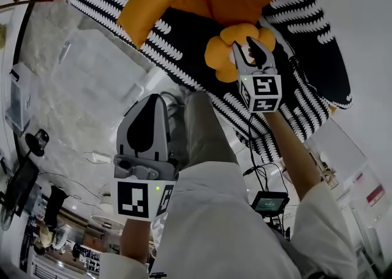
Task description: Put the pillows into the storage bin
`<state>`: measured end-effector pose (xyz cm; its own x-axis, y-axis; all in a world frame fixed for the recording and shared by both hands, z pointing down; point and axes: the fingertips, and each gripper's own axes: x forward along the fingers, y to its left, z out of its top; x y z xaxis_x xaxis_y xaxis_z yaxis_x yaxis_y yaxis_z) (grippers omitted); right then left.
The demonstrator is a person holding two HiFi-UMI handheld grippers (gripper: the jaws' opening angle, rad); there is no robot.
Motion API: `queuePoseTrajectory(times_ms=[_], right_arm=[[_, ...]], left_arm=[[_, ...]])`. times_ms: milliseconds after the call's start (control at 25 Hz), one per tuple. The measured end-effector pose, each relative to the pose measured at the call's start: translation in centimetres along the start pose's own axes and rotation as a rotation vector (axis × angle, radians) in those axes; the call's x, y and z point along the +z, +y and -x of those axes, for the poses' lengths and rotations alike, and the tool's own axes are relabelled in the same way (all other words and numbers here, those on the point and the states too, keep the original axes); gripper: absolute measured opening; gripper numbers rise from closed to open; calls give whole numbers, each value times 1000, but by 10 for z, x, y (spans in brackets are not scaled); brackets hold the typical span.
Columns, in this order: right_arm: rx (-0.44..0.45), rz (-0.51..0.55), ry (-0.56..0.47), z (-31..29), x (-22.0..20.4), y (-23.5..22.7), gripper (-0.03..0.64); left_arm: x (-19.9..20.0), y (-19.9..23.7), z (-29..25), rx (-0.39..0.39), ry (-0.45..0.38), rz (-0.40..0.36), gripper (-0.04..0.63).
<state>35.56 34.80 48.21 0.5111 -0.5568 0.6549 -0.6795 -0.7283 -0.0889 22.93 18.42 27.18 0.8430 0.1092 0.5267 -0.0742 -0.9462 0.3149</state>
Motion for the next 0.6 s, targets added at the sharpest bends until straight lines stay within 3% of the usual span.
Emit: queuePoseTrajectory(times_ms=[600], right_arm=[[-106,15,197,-75,-91,-45,240]], left_arm=[[-30,7,-28,36,60,56,2]])
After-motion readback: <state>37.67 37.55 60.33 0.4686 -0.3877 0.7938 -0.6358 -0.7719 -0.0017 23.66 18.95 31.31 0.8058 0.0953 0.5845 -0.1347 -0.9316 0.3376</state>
